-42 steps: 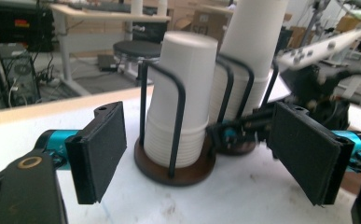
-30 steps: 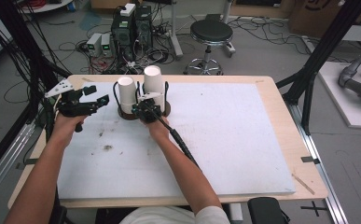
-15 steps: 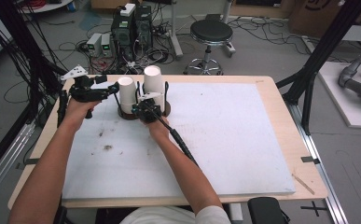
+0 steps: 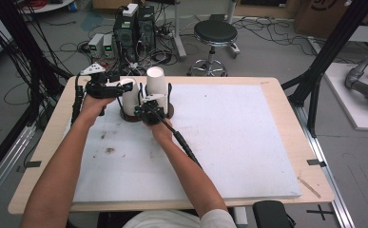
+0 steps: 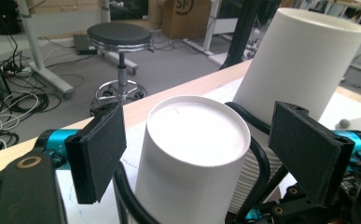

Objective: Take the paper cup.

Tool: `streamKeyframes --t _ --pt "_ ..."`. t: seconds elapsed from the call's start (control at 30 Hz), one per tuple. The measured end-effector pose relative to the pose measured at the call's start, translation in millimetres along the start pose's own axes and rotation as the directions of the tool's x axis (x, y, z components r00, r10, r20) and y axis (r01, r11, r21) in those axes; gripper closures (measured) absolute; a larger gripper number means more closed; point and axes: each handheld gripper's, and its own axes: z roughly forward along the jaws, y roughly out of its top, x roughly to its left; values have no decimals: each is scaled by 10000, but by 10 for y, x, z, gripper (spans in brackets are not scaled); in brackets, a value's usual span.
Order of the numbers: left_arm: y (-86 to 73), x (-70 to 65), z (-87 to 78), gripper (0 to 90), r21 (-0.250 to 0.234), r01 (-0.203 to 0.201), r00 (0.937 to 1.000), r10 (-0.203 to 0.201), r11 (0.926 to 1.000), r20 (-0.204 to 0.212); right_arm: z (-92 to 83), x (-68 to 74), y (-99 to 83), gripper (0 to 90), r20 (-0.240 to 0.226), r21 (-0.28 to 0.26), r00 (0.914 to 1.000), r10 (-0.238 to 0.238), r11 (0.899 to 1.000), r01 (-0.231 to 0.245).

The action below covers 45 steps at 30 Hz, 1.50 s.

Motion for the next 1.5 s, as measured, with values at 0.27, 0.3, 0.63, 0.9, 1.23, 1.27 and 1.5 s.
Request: streamKeyframes --t 0.27,0.3,0.63,0.9,1.23,1.27,1.5 --pt "12 -28 128 190 398 -34 9998 43 9992 -217 1 -4 1 900 -19 2 10000 12 10000 -12" --pt "8 -25 133 190 461 -46 9997 57 9989 -232 1 -4 1 900 -19 2 10000 12 10000 -12" --pt "-45 -34 204 201 699 -29 9992 57 9976 -395 0 -7 1 900 -87 21 9999 110 9999 -109" --pt "-50 4 156 235 493 89 9985 -61 9987 -552 0 -11 1 900 -142 30 9998 113 9999 -112" --pt "-24 -22 120 339 522 -351 9983 374 9980 -443 4 -9 1 900 -117 26 9998 137 9999 -137" --pt "-23 -22 119 340 534 -386 9982 410 9978 -437 5 -8 1 900 -115 30 9998 138 9999 -137" --pt "-13 -29 115 345 603 -436 9981 462 9972 -418 7 -9 2 900 -126 28 9998 180 9998 -180"
